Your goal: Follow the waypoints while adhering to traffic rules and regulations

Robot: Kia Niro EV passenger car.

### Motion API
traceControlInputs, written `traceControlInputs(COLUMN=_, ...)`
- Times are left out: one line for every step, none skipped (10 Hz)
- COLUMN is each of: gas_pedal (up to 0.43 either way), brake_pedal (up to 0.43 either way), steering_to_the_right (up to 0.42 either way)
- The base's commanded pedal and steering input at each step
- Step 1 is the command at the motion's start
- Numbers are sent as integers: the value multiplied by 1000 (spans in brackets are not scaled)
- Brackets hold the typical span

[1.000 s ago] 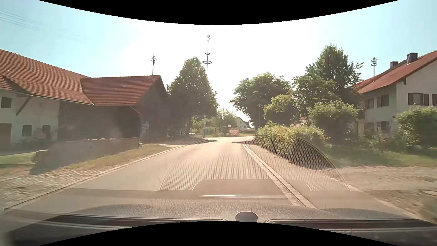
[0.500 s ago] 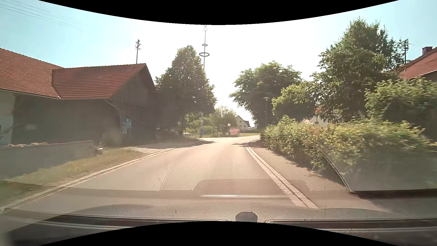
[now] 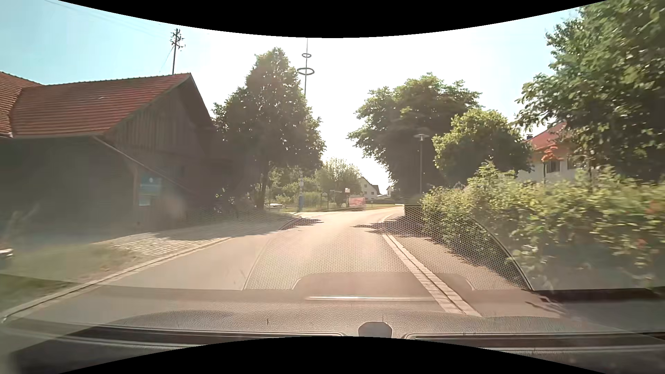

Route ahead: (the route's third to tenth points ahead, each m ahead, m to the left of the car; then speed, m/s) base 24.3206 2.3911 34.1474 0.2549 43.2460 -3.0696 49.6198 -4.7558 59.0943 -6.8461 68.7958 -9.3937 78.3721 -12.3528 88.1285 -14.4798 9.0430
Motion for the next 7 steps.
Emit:
traceControlInputs(gas_pedal=0, brake_pedal=6, steering_to_the_right=6)
traceControlInputs(gas_pedal=0, brake_pedal=6, steering_to_the_right=6)
traceControlInputs(gas_pedal=0, brake_pedal=6, steering_to_the_right=6)
traceControlInputs(gas_pedal=0, brake_pedal=6, steering_to_the_right=6)
traceControlInputs(gas_pedal=0, brake_pedal=6, steering_to_the_right=6)
traceControlInputs(gas_pedal=0, brake_pedal=6, steering_to_the_right=7)
traceControlInputs(gas_pedal=0, brake_pedal=6, steering_to_the_right=7)
